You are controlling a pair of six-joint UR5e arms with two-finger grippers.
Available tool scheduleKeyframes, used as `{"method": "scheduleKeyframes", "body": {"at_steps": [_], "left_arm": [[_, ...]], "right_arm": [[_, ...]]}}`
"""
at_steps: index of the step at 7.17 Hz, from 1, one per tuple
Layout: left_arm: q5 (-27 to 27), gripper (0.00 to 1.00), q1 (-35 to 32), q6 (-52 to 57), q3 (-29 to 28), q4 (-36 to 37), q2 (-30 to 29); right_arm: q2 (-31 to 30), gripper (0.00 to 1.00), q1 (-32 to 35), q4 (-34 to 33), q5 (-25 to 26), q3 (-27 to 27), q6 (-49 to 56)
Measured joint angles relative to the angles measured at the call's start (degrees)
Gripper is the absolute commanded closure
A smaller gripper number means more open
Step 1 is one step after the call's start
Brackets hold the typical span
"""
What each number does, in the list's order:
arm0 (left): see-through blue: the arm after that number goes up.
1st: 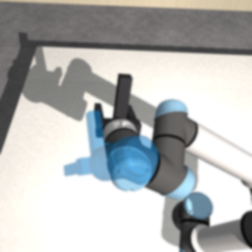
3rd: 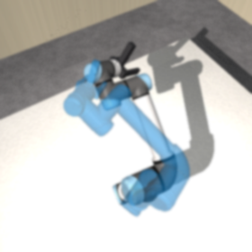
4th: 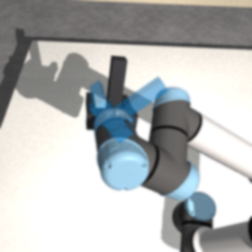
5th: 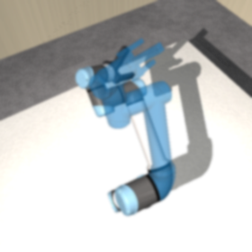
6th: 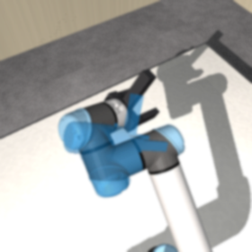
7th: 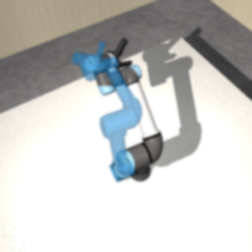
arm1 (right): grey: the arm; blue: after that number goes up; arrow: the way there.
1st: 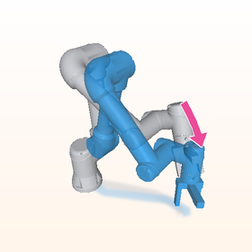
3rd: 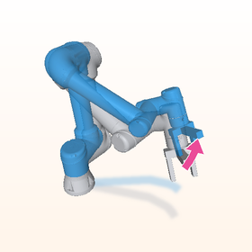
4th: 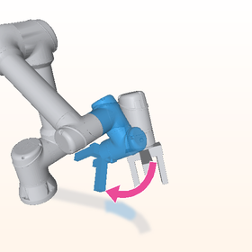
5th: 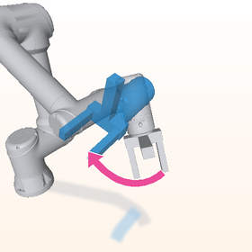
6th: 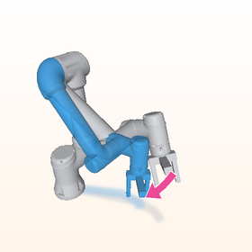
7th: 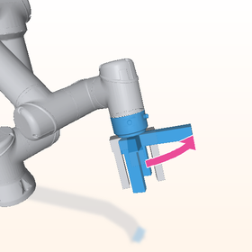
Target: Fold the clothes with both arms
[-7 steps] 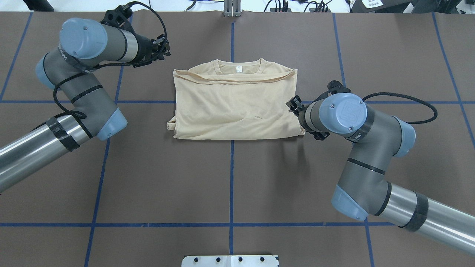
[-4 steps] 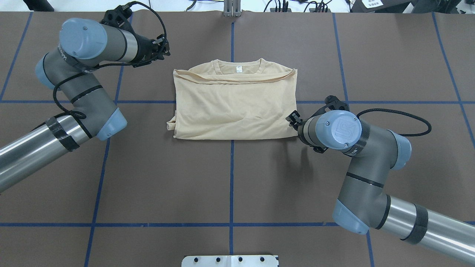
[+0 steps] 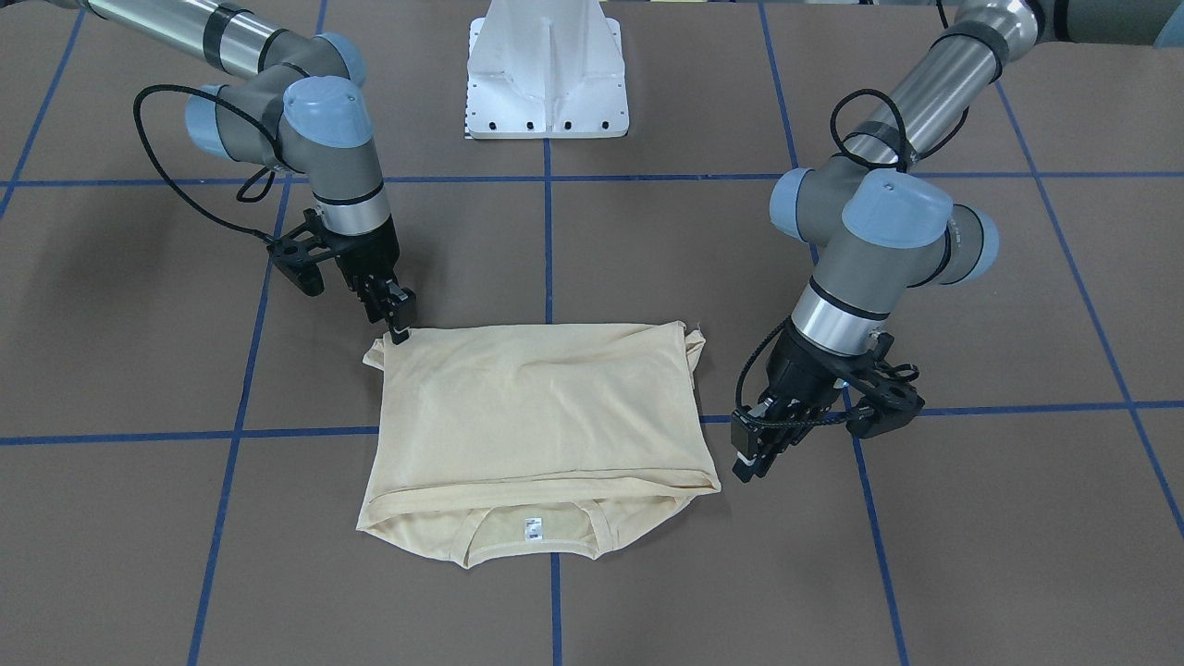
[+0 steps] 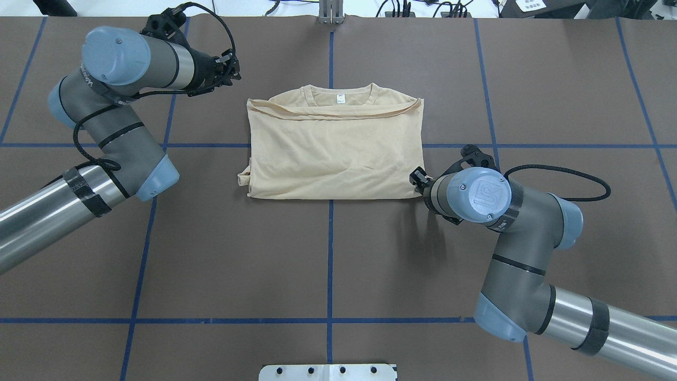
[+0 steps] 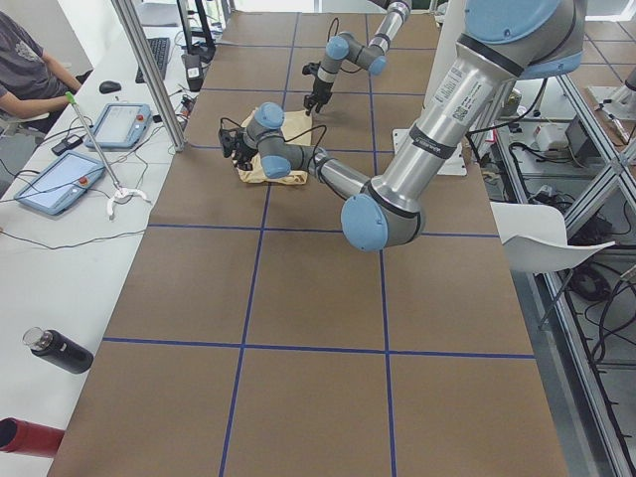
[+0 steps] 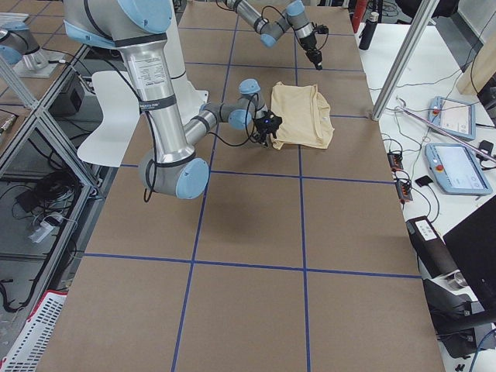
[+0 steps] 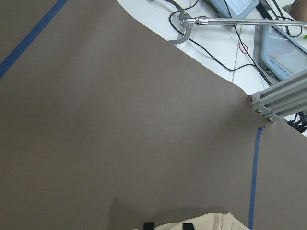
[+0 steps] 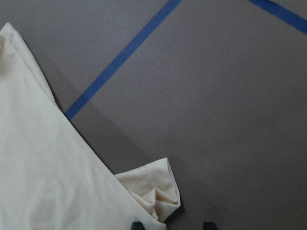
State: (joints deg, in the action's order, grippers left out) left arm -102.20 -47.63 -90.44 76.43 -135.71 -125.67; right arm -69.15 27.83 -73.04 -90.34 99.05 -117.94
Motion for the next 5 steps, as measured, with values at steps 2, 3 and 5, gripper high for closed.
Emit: {"method": "scheduleKeyframes", "body": {"at_steps": [2,3,5], "left_arm": [[-0.02,0.68,0.00,0.00,0.03,0.02,-0.01],[-0.02,0.68,0.00,0.00,0.04,0.04,0.00],[-0.02,0.68,0.00,0.00,0.04,0.01,0.06]], "right_arm": [[-0.35,1.00,-0.01,0.00,0.05,0.74,-0.02],[-0.78,1.00,0.06,0.00,-0.02,1.64,0.05],[-1.50,1.00,0.11,0.00,-0.26,3.45,0.00]]}}
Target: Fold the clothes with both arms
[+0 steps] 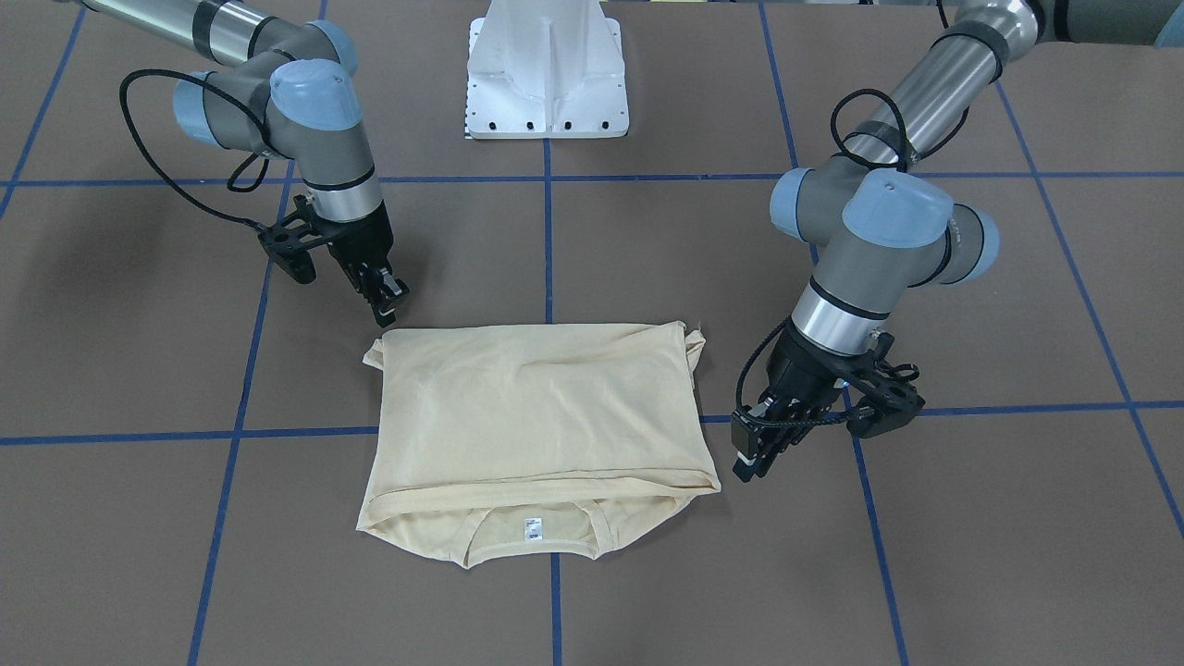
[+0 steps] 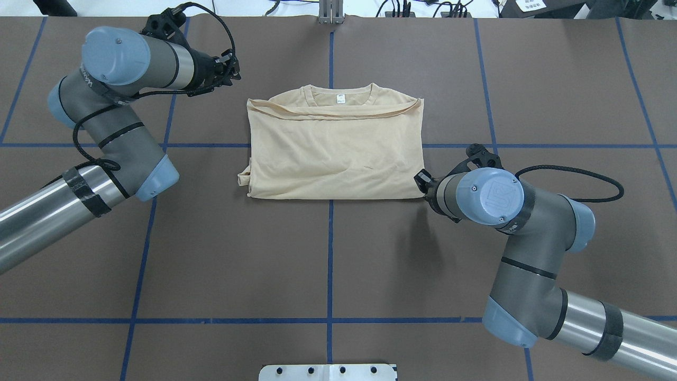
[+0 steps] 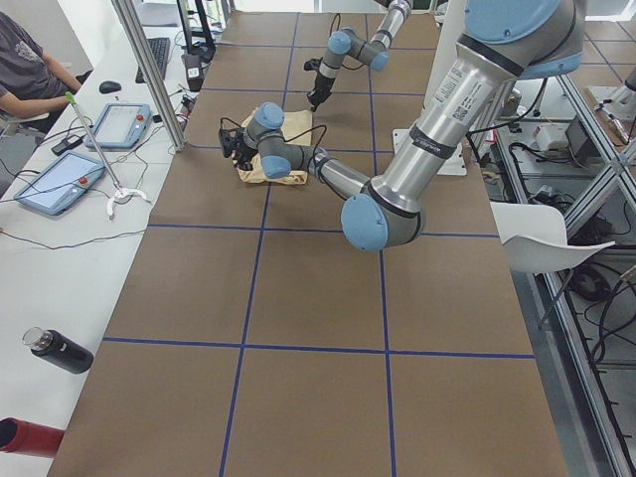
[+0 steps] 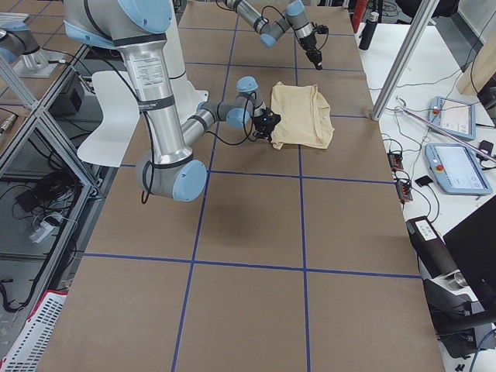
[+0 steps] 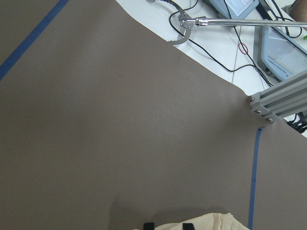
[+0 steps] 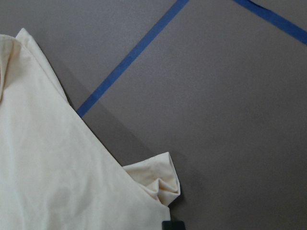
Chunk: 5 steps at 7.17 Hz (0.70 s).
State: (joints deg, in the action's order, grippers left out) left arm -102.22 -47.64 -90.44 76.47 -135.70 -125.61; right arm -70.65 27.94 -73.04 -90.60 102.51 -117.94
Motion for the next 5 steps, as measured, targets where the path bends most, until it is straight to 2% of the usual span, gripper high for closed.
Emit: {"method": "scheduleKeyframes", "body": {"at_steps": [2,5], "left_arm": [[0.17,0.68,0.00,0.00,-0.05,-0.01,0.07],[1.13,0.68,0.05,0.00,-0.13,-0.01,0.23]], "right_arm": [[-0.27,0.34,-0.01,-0.08,-0.04,1.12,-0.24],[0.12,0.28,1.26,-0.17,0.42,-0.74,0.01]]}}
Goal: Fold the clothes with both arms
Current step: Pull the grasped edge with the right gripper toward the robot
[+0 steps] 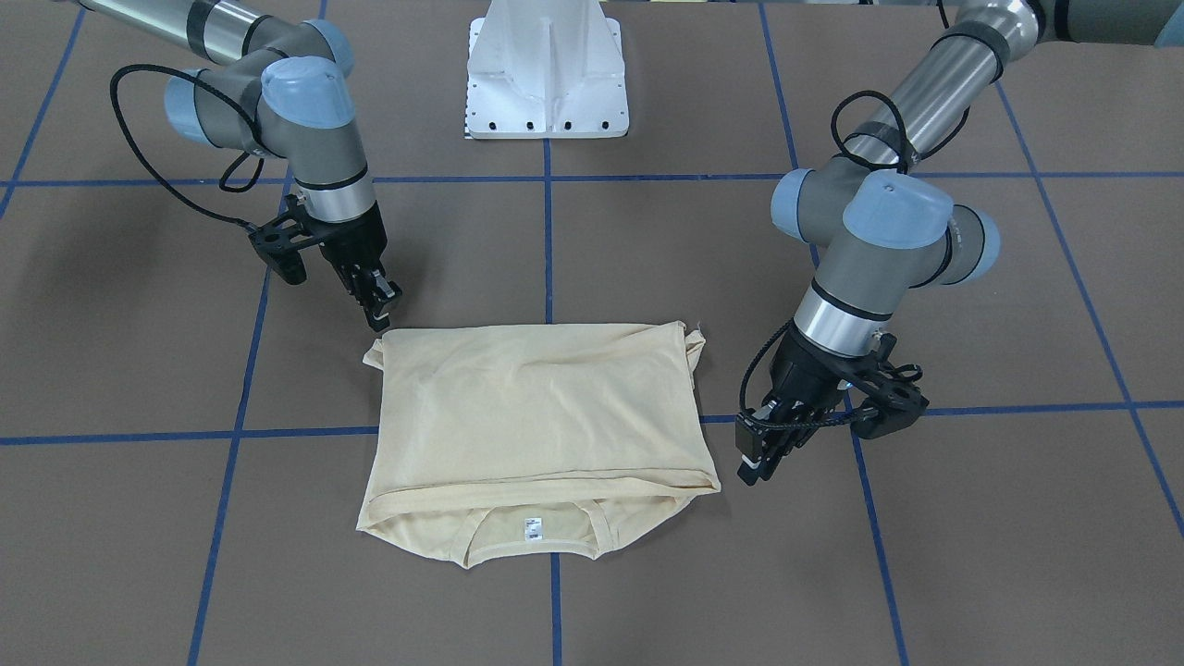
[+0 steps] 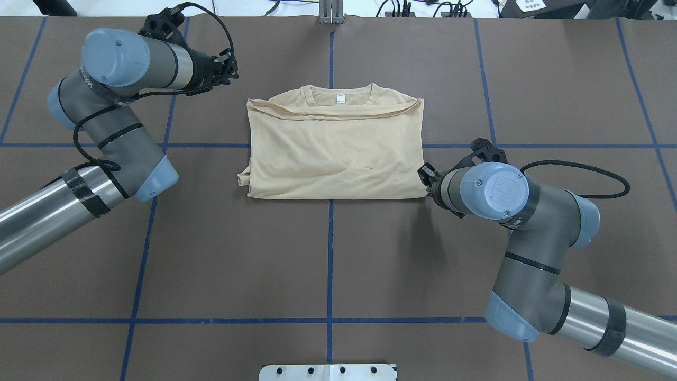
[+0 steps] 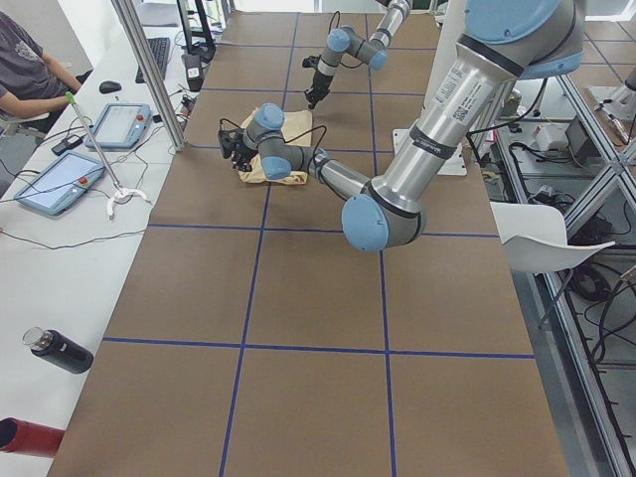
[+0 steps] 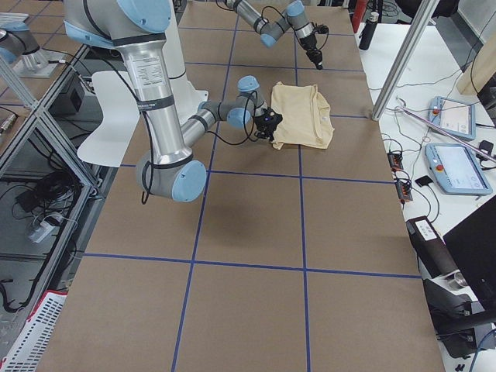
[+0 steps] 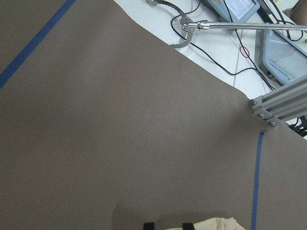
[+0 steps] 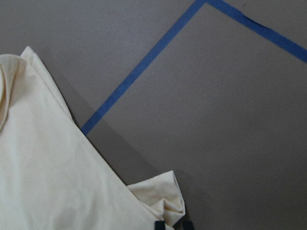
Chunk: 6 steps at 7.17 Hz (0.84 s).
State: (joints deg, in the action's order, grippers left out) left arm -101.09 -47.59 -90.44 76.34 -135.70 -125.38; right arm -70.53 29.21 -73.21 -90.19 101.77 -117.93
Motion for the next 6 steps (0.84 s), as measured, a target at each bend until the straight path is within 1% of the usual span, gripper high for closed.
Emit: {"method": "scheduleKeyframes", "body": {"at_steps": [3,5,6], "left_arm": [[0.15,0.68,0.11,0.00,0.04,0.00,0.60],[0.84,0.68,0.12,0.00,0.07,0.00,0.71],[1.09,0.68,0.13,0.00,0.08,0.00,0.73]], "right_arm": [[0.90,0.30,0.06,0.01,0.01,-1.70,-0.08],[1.02,0.35,-0.24,0.07,0.01,-2.34,-0.32],[1.06,0.47,-0.40,0.08,0.01,-2.54,-0.34]]}}
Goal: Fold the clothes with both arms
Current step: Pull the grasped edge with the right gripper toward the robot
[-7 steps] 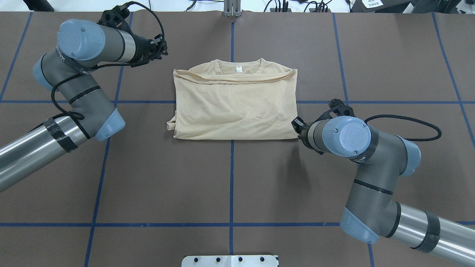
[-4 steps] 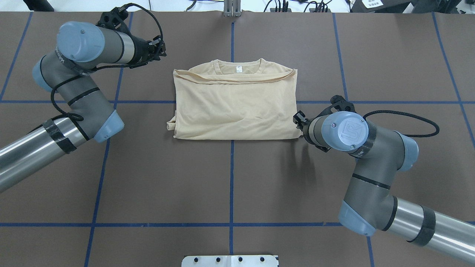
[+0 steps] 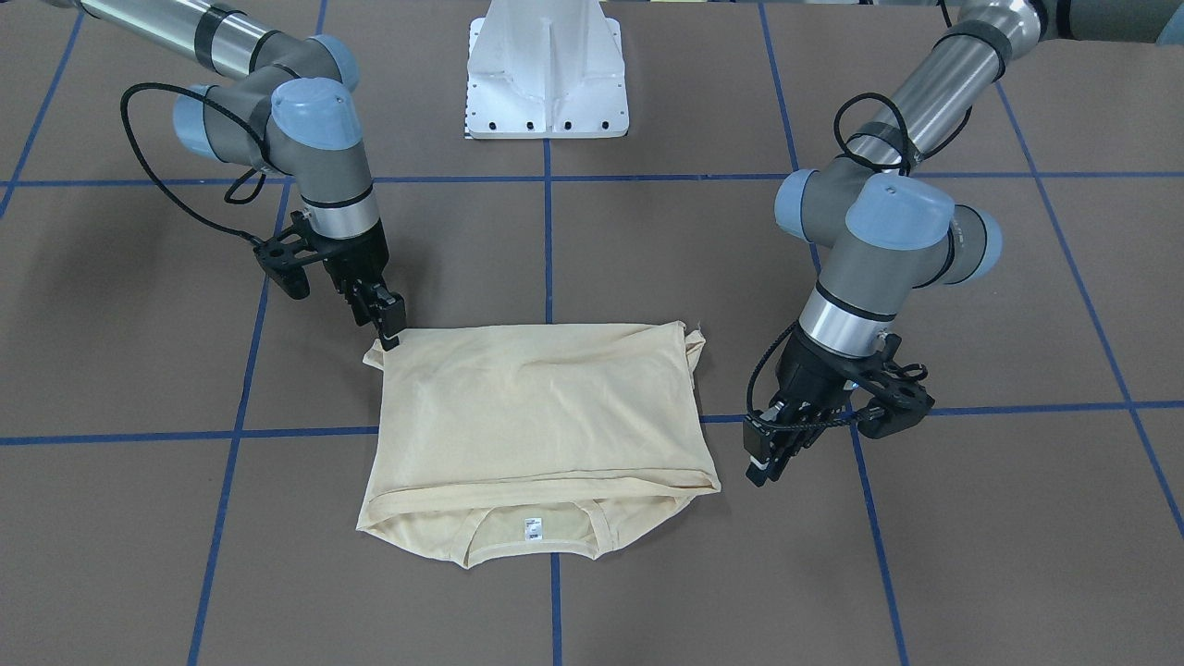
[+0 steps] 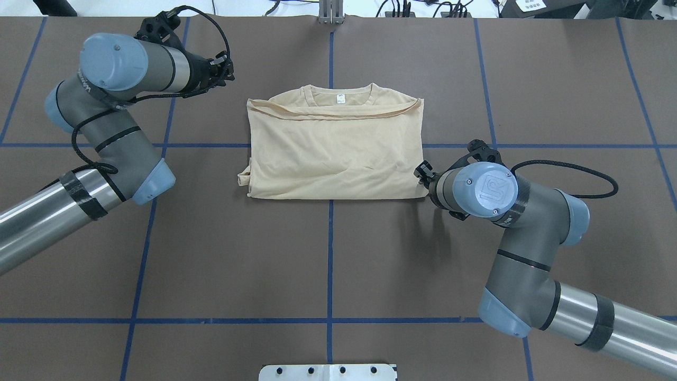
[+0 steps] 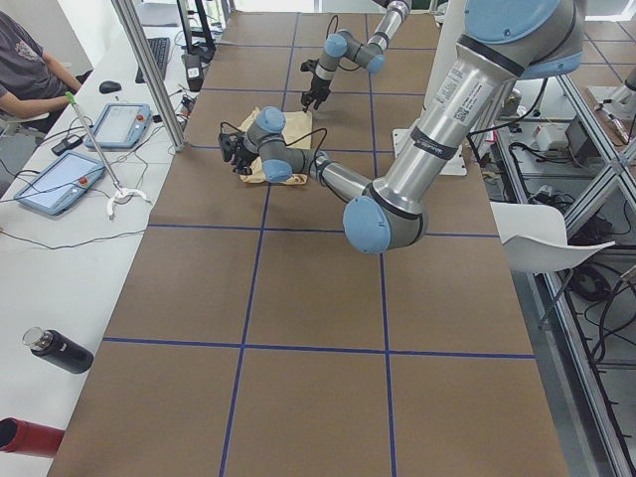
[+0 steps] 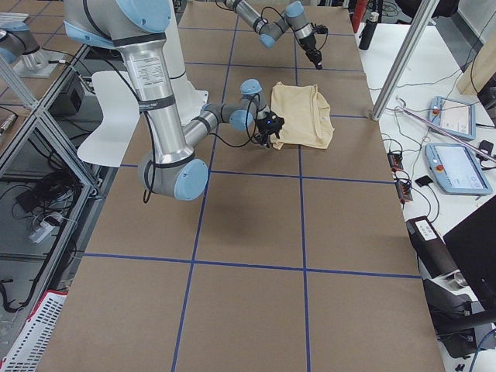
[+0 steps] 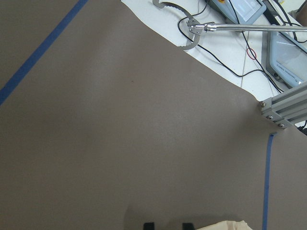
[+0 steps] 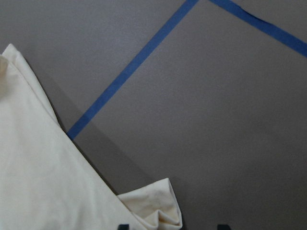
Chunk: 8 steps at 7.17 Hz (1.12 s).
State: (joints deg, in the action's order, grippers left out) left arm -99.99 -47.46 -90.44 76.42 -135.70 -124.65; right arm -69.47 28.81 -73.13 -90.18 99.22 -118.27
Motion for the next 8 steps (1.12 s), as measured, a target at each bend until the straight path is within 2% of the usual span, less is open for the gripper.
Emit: {"method": "scheduleKeyframes", "body": {"at_steps": [1,2,6,8], "left_arm": [[0.12,0.68,0.00,0.00,0.00,0.00,0.04],[0.21,0.68,0.00,0.00,0.02,0.00,0.15],[1.09,0.68,0.15,0.03,0.00,-0.02,0.36],[1.09,0.68,0.30,-0.02,-0.03,-0.08,0.35]], "right_arm": [[0.17,0.67,-0.09,0.00,0.00,-0.14,0.01],[0.62,1.00,-0.12,0.00,0.00,-0.45,-0.01],[1.27,1.00,-0.22,0.06,-0.19,-1.00,0.34],[0.00,1.00,-0.58,-0.15,-0.20,1.85,0.16]]}}
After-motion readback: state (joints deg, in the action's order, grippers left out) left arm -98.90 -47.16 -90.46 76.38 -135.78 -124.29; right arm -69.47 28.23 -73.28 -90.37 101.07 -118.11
